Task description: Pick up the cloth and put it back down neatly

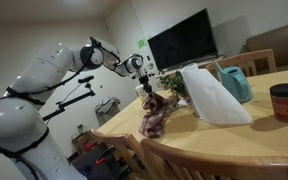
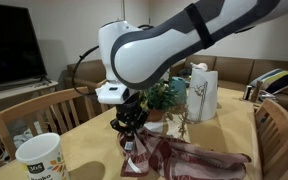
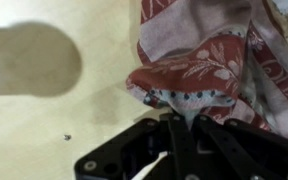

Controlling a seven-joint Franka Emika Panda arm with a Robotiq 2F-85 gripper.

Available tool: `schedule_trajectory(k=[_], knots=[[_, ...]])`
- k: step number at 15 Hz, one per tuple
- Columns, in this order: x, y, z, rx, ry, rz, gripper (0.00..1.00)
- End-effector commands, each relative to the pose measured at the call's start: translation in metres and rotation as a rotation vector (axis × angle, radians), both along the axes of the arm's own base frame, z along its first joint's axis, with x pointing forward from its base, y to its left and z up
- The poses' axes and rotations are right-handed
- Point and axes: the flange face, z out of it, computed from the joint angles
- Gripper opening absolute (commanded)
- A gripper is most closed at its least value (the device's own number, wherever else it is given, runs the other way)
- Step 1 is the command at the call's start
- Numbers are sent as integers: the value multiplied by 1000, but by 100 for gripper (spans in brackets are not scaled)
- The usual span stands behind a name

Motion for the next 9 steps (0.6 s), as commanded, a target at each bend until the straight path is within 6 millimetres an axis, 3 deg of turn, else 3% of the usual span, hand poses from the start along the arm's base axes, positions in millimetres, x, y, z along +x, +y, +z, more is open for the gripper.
schedule_trajectory(k=[1, 6, 9], knots=[[25, -4, 2, 110, -110, -56, 2], [42, -6, -7, 232, -248, -120, 2], [38, -2, -20, 254, -215, -120, 2]])
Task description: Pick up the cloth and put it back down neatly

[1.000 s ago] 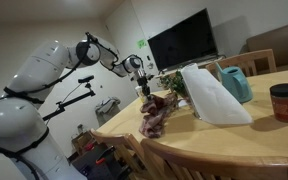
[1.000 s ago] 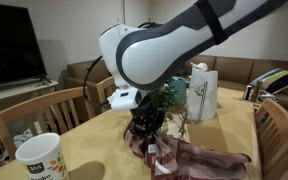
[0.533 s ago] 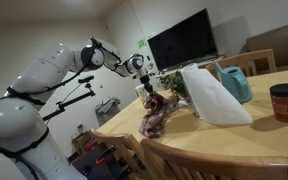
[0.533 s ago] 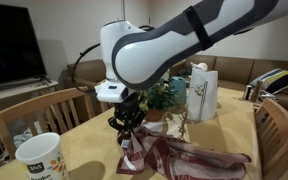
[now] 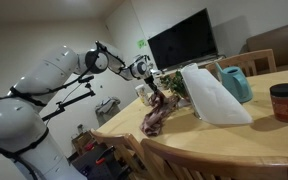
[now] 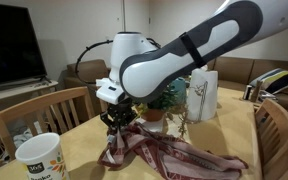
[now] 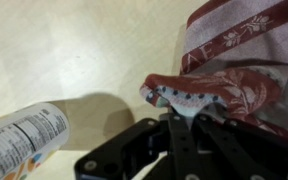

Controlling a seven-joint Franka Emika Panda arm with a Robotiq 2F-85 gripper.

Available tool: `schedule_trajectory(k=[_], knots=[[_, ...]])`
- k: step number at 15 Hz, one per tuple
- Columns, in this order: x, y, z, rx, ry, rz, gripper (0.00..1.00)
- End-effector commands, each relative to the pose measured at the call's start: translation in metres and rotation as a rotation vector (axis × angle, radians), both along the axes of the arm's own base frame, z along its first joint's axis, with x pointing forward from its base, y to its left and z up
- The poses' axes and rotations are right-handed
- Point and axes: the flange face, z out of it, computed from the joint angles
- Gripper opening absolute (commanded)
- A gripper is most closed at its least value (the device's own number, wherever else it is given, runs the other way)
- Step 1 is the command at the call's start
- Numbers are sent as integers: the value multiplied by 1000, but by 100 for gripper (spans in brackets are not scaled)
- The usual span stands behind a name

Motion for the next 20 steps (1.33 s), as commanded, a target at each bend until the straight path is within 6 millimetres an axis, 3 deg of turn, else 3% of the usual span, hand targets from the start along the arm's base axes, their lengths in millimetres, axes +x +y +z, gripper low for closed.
schedule_trajectory(k=[1, 2, 7, 11, 12, 13, 14, 16, 20], knots=[[-2, 7, -7, 47, 34, -13, 31], [-6, 7, -7, 40, 62, -12, 32], [-13, 1, 4, 5, 86, -57, 70], [-13, 0, 31, 2, 63, -97, 98], [-12, 3, 33, 20, 61, -99, 100], [-11, 5, 34, 34, 54, -101, 100], [-11, 8, 34, 38, 60, -94, 70], [-12, 12, 28, 48, 70, -89, 73], [-19, 20, 11, 47, 116, -67, 42]])
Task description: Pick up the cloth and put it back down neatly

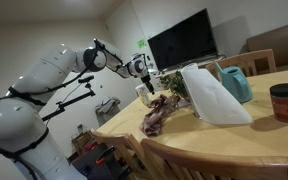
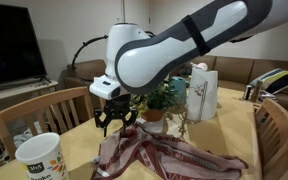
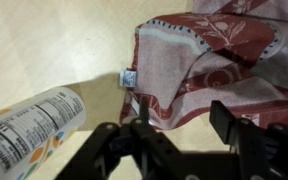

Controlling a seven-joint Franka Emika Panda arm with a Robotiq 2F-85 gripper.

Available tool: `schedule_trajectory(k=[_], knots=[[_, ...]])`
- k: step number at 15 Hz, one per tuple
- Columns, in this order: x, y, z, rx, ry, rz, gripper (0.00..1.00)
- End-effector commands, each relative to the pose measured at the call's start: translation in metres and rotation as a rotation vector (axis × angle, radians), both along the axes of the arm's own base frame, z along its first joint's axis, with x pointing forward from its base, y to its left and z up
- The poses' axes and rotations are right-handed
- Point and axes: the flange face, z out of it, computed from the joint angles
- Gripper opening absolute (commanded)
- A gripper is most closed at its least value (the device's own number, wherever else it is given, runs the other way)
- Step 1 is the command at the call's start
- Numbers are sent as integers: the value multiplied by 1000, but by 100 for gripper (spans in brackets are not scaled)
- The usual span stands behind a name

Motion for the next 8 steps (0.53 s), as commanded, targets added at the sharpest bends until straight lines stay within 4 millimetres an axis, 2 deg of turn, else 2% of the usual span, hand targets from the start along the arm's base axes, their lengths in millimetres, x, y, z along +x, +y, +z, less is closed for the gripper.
schedule_trajectory(k=[1, 3, 4, 6, 8], knots=[[-7, 5, -10, 12, 58, 9, 33], [-11, 12, -18, 19, 77, 22, 20], [-9, 8, -19, 1, 45, 11, 37], [-13, 12, -25, 6, 56, 16, 21], [-13, 13, -26, 7, 58, 17, 20]])
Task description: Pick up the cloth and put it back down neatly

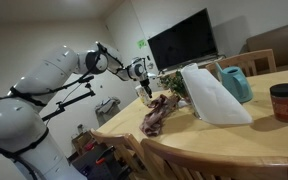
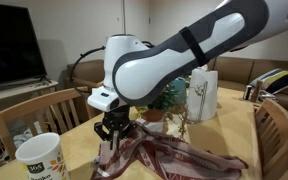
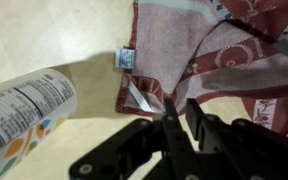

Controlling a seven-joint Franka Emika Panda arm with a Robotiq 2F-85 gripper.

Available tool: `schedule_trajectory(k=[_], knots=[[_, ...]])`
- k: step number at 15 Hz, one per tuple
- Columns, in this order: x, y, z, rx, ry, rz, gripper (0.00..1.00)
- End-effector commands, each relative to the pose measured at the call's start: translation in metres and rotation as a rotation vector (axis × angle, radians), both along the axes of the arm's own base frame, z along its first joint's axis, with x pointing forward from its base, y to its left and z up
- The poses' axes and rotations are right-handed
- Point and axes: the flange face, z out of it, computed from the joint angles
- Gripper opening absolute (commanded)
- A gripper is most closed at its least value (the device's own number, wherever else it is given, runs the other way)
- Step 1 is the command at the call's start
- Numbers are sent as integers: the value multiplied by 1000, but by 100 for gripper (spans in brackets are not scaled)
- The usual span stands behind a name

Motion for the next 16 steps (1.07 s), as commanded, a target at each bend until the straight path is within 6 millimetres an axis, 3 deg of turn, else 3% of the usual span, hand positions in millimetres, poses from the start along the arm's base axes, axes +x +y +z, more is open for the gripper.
schedule_trajectory(k=[1, 3, 4, 6, 11, 16], knots=[[0, 0, 0, 0, 0, 0, 20], [0, 0, 0, 0, -1, -1, 20], [0, -1, -2, 0, 3, 0, 5], [0, 1, -8, 0, 13, 11, 0], [-7, 19, -26, -23, 45, 61, 0], [-10, 33, -31, -40, 60, 94, 0]])
